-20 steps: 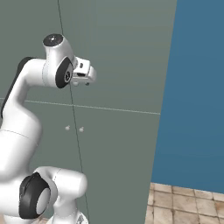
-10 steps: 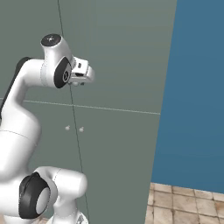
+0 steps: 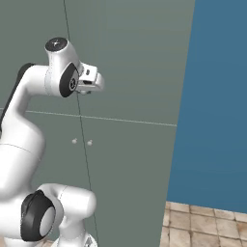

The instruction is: Open the cabinet and setup a tea strainer by placing it in the bowl upright.

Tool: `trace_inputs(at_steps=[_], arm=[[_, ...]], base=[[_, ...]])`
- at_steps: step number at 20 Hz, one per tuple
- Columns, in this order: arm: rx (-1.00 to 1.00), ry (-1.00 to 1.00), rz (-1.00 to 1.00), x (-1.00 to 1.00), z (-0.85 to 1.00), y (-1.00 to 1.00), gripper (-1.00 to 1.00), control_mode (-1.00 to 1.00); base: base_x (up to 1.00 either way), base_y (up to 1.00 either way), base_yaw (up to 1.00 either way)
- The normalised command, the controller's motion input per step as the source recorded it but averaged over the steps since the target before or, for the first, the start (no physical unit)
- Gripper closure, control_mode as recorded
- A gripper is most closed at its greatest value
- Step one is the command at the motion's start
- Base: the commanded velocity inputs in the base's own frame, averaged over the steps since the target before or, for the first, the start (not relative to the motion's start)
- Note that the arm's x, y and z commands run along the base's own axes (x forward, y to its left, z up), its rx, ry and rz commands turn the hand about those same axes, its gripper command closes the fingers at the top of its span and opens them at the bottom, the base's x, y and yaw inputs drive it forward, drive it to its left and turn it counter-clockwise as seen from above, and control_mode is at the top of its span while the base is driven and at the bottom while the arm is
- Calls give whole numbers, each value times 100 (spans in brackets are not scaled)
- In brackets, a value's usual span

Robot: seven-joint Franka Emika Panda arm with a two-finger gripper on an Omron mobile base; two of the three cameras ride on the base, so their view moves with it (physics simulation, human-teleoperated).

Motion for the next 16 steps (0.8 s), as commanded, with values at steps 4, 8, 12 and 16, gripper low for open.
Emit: trace_inputs(at_steps=[4,8,12,16], arm=[[1,0,0,-14,-10,0,100,-100],[2,-4,-1,-69,-5,-17,100,-100],[6,-4,0,-94,0,-45,100,-100],[9,-4,0,-100,0,-63,100,-100]], base=[[0,0,0],[0,0,0],[0,0,0],[0,0,0]])
